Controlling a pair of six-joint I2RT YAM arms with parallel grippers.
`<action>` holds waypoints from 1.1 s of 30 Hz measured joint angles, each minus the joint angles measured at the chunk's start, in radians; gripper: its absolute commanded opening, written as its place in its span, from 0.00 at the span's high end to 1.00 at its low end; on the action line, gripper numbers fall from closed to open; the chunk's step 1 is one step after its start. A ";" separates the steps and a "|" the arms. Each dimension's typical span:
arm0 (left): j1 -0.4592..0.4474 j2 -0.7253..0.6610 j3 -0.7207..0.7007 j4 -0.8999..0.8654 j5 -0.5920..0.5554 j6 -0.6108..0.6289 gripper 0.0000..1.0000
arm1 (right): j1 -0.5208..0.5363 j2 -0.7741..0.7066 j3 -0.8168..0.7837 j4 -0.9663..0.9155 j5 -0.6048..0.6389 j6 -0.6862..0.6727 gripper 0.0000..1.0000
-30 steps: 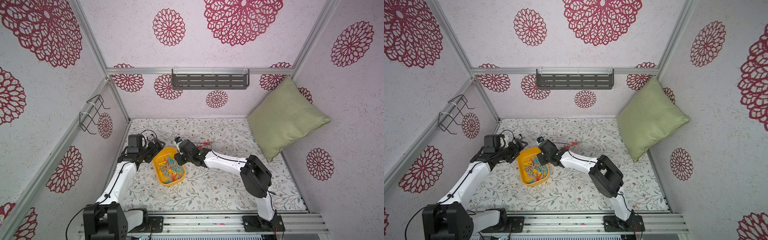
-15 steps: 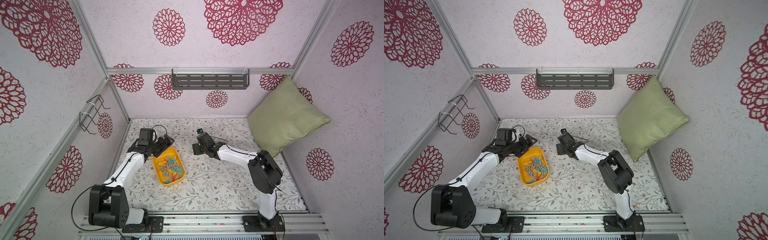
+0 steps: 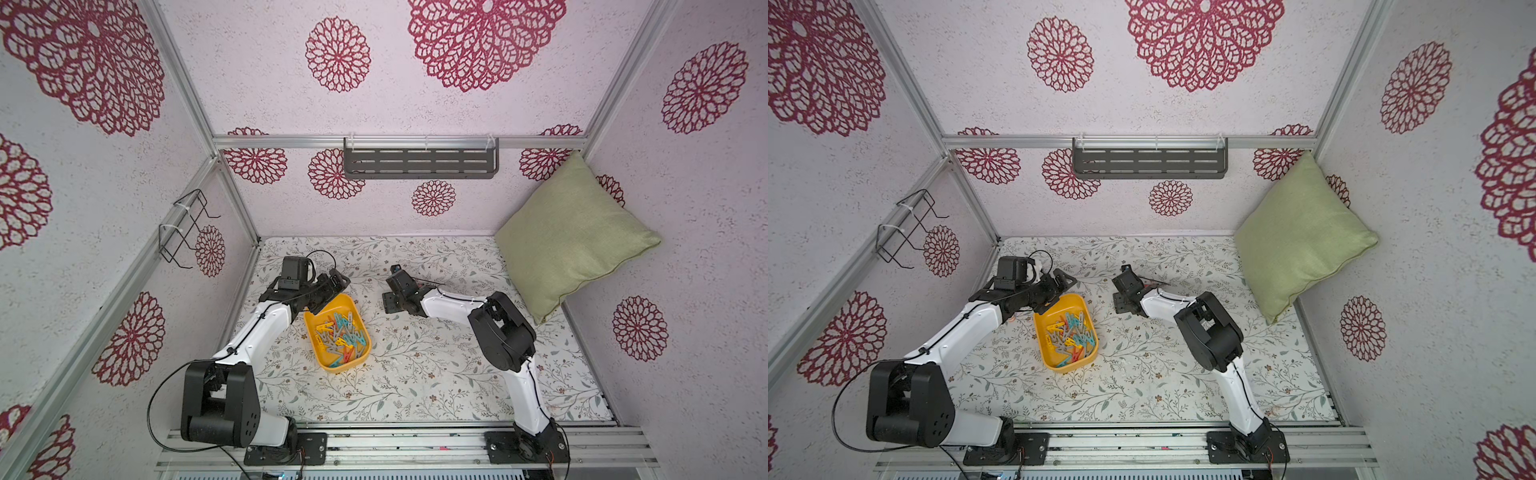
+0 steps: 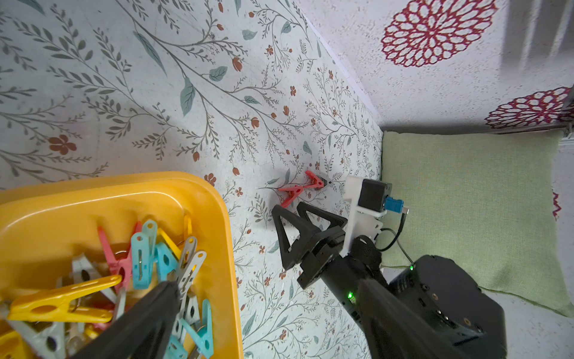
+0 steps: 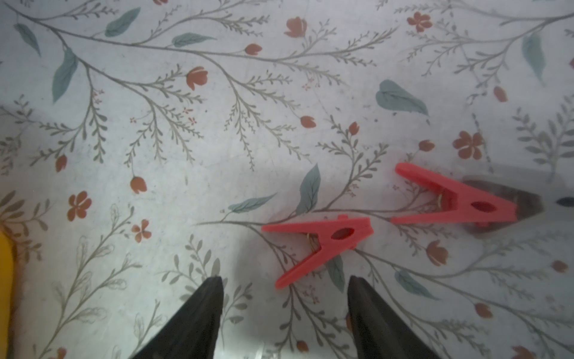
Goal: Put the clothespins into the storage box
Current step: Pick up the clothespin from the center of the board.
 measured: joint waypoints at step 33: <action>-0.008 -0.099 -0.017 0.006 -0.018 -0.008 0.03 | -0.001 -0.069 -0.074 0.023 -0.036 0.009 0.99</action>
